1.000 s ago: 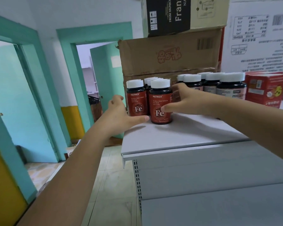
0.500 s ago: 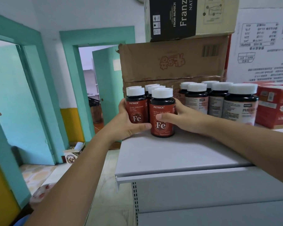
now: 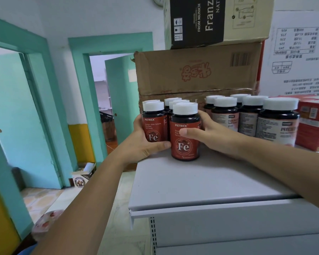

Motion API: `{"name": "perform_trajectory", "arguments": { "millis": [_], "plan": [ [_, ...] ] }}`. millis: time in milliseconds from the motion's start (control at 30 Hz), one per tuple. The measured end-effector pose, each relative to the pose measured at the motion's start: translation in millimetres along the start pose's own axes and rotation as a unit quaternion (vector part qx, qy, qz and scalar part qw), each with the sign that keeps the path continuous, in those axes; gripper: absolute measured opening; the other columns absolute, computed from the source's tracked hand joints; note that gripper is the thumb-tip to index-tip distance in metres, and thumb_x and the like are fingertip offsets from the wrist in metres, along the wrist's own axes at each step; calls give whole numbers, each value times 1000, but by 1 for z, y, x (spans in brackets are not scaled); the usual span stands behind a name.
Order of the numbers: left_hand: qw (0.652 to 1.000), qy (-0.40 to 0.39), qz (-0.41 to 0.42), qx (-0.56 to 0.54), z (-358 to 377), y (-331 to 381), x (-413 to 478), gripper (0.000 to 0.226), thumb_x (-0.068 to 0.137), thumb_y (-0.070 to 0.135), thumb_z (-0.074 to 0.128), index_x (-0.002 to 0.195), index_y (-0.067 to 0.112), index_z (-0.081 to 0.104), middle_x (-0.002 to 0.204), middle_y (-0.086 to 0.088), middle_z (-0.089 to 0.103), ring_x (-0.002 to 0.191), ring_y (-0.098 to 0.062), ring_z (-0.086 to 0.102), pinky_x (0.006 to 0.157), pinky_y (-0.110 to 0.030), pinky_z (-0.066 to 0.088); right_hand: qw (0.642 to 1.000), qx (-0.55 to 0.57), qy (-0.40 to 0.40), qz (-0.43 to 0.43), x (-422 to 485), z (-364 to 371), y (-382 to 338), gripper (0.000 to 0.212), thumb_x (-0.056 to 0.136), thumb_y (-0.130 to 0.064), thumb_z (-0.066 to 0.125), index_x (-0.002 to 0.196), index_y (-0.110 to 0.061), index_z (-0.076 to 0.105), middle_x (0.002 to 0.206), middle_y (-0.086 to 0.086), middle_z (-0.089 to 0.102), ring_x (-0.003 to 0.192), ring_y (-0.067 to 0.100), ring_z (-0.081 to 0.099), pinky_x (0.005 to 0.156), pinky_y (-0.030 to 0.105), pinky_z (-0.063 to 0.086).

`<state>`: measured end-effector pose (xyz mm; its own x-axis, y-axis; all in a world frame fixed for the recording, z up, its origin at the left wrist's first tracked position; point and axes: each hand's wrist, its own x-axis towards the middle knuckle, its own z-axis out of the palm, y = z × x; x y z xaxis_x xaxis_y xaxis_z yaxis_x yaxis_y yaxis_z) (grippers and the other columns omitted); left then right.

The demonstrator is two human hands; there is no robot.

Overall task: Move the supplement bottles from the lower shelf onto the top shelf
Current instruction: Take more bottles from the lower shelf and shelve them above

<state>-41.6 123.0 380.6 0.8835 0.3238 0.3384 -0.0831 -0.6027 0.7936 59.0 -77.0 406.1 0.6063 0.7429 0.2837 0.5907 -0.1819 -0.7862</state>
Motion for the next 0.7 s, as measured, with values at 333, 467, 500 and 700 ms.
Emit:
{"name": "perform_trajectory", "arguments": {
  "millis": [333, 467, 500, 700],
  "plan": [
    [1000, 8, 8, 25, -1, 1, 2, 106, 75, 30, 82, 151, 24, 8, 129, 10, 47, 93, 13, 48, 72, -6, 37, 998, 7, -55, -12, 0, 4, 0, 91, 73, -60, 65, 150, -41, 19, 118, -32, 48, 105, -14, 48, 102, 24, 37],
    [1000, 5, 10, 23, -1, -1, 3, 103, 77, 35, 79, 152, 25, 9, 128, 11, 47, 93, 13, 50, 69, -5, 38, 999, -1, -49, -11, 2, 4, 3, 99, 70, -67, 67, 151, -40, 16, 133, -22, 48, 118, -2, 50, 106, 28, 37],
    [1000, 6, 12, 25, -1, -1, 3, 101, 78, 39, 76, 152, 26, 9, 128, 12, 46, 93, 13, 49, 68, -4, 39, 999, -3, -49, -13, 2, 4, 3, 101, 69, -69, 67, 151, -41, 16, 134, -22, 47, 118, -2, 49, 106, 28, 37],
    [1000, 19, 7, 24, 0, -3, 2, 92, 80, 52, 64, 153, 26, 15, 130, 11, 49, 96, 11, 50, 77, -9, 39, 998, -15, -49, -20, -1, 3, 1, 101, 64, -65, 63, 150, -40, 15, 123, -29, 48, 109, -10, 50, 100, 22, 37]
  ]
}}
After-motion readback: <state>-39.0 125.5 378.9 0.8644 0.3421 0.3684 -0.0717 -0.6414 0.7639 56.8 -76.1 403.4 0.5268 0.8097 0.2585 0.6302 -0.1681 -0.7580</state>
